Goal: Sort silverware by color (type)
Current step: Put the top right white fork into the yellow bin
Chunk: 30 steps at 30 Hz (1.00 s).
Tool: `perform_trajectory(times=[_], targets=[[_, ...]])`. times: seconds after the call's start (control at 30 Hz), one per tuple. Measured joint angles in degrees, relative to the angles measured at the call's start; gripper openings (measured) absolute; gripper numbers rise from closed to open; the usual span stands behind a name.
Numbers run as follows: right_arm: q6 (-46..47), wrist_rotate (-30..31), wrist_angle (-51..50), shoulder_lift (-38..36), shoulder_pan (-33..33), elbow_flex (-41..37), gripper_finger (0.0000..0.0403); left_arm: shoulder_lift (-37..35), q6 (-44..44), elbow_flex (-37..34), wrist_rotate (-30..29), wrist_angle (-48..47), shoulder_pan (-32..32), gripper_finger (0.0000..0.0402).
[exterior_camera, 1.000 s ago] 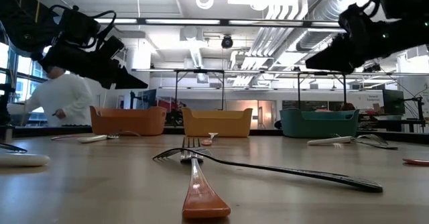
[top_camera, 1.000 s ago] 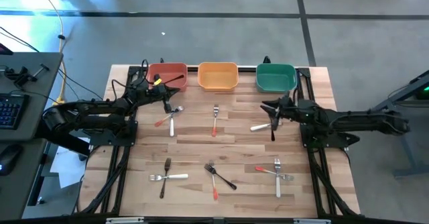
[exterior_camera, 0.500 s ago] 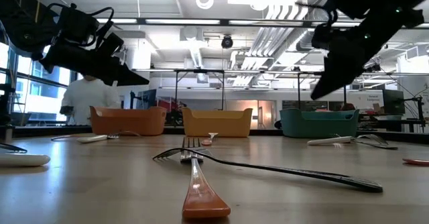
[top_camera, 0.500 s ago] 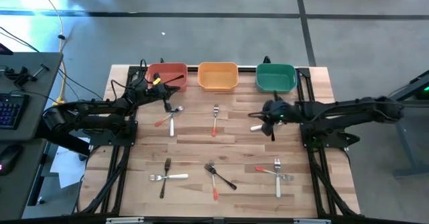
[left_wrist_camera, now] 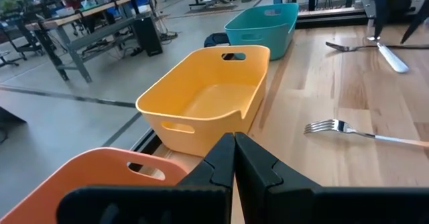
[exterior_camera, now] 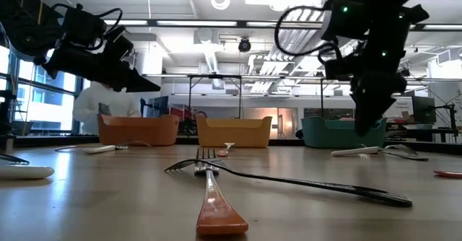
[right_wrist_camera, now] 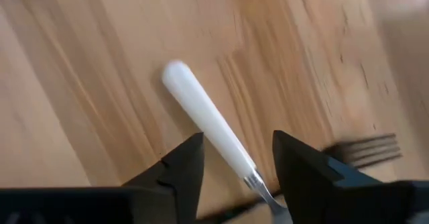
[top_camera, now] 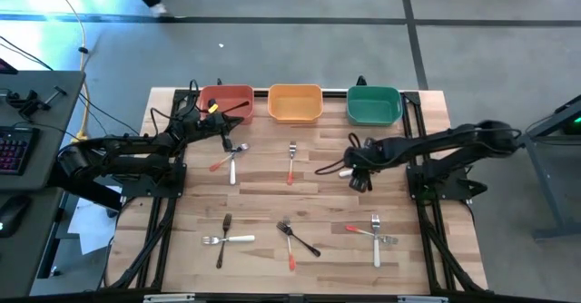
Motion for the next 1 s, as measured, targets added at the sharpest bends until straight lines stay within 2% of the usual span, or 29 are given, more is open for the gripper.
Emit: perform_trajectory(times=[0.17,0.3,0.57,0.7,0.93,1.0], targets=[[-3.6,-0.02,-4.29,4.0,-0.8,1.82,0.0176,-0.02,-0.06,0.0,-0.02,-1.06,0.02,0.0001],[-7.25,-0.32,-4.23,6.8,-2.29,1.82,0.0177,-0.01,0.39,0.01,-0.02,-2.2,0.02,0.0001],[-8.96,-1.57,-3.72,10.55,-4.52,2.02,0.017,-0.02,-0.56,0.02,-0.02,-5.86,0.02,0.0001],[-9.23,-3.45,-3.26,10.84,-4.93,1.96,0.0135,-0.02,-0.52,0.02,-0.02,-9.46,0.02,0.0001],[-12.56,-5.25,-2.21,10.8,-4.89,1.81,0.0031,-0.01,-1.34,0.02,-0.02,-13.37,0.0,0.0001],[-12.52,-5.63,-2.19,10.8,-4.89,1.78,0.0012,0.0,-2.24,0.02,0.0,-13.74,0.0,0.0001]])
